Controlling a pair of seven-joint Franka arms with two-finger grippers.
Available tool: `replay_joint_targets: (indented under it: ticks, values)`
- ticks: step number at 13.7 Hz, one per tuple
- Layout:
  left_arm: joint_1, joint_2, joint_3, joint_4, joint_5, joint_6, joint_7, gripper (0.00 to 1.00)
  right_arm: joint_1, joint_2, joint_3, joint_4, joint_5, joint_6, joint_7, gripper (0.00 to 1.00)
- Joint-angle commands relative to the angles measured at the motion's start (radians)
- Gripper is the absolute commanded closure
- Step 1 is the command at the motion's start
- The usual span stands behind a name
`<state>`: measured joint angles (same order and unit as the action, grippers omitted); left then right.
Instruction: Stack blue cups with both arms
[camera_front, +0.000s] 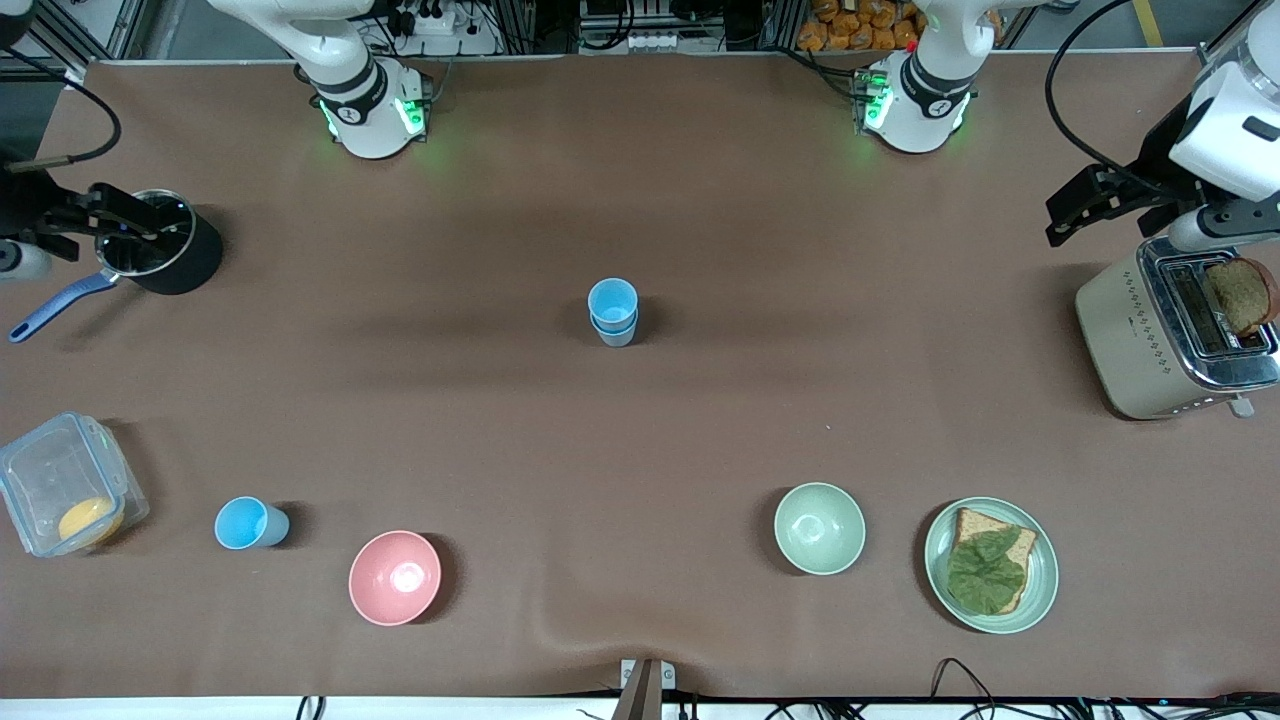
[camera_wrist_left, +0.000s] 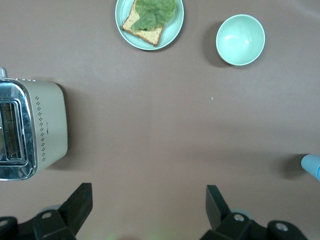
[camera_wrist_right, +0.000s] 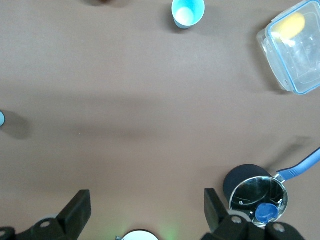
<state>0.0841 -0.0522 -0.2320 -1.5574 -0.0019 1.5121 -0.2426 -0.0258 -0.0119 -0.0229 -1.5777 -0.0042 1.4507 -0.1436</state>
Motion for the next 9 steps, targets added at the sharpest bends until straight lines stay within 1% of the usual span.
replay_joint_targets:
  ticks: [1, 9]
  values:
    - [-0.014, -0.009, 0.014, 0.020, -0.007, -0.039, 0.026, 0.00, -0.011, 0.001, 0.005, 0.027, -0.016, -0.021, -0.011, 0.00]
    - [-0.014, -0.006, 0.014, 0.023, -0.007, -0.064, 0.055, 0.00, -0.008, -0.002, 0.008, 0.030, -0.013, -0.047, -0.010, 0.00]
